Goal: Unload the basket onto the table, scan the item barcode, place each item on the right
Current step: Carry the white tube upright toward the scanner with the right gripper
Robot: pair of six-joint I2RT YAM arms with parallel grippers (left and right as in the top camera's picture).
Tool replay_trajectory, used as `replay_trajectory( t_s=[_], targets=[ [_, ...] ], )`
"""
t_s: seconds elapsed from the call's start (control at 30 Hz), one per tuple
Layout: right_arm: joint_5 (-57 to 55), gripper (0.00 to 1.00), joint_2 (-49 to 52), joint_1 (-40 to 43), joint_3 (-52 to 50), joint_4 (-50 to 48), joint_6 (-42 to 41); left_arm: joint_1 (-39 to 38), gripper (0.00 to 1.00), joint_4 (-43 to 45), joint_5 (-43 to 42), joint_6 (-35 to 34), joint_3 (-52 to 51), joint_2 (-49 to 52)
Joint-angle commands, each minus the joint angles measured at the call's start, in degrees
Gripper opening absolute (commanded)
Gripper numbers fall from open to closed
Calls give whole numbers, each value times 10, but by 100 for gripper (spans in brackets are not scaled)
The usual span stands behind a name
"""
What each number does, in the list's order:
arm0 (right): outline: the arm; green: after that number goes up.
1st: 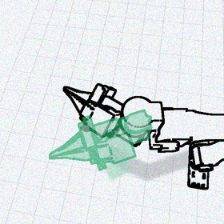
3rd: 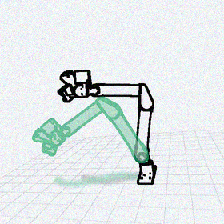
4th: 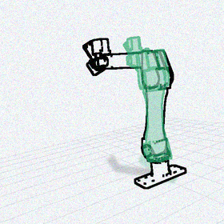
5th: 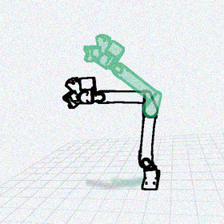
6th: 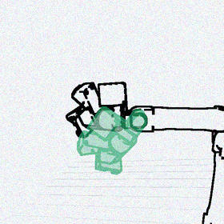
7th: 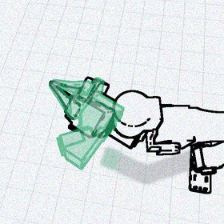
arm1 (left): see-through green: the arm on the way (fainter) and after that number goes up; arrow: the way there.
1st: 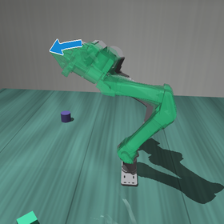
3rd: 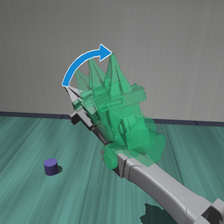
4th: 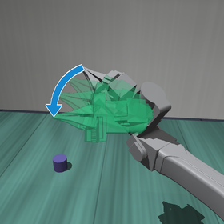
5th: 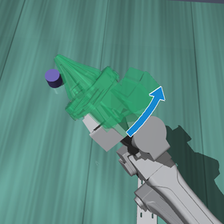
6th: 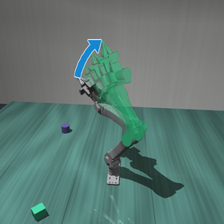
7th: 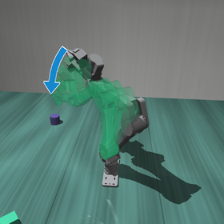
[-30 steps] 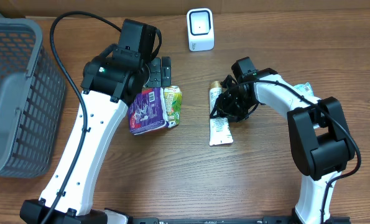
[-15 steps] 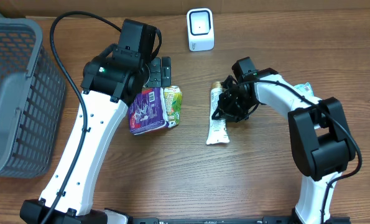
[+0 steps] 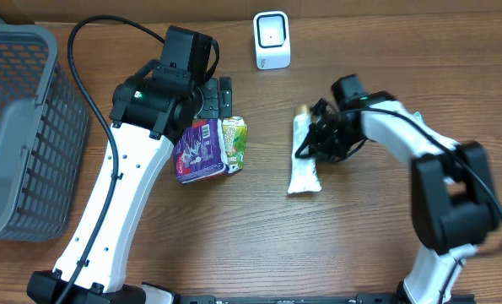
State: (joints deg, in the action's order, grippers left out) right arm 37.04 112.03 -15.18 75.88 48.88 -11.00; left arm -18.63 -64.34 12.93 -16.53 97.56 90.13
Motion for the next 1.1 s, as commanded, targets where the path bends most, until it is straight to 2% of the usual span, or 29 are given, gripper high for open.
replay_trajectory(
  t_s=[0.0,0.23,0.33,0.6,0.73,0.8,0.93,1.07],
  targets=[
    [43,4,-128,12,27,5,37,3,100,0,10,-6,11,3],
    [100,4,-264,20,83,38,33,3,100,0,10,-6,11,3],
    [126,4,-297,21,96,37,2,3,100,0,10,-6,11,3],
    [202,4,-326,21,105,28,-11,3,100,0,10,-6,11,3],
    [194,4,-326,21,105,21,-12,3,100,0,10,-6,11,3],
    [162,4,-326,21,105,9,-27,3,100,0,10,-6,11,3],
    [30,3,-310,9,119,-9,-58,3,100,0,10,-6,11,3],
    [-115,4,-237,-13,218,43,-50,3,100,0,10,-6,11,3]
  ],
)
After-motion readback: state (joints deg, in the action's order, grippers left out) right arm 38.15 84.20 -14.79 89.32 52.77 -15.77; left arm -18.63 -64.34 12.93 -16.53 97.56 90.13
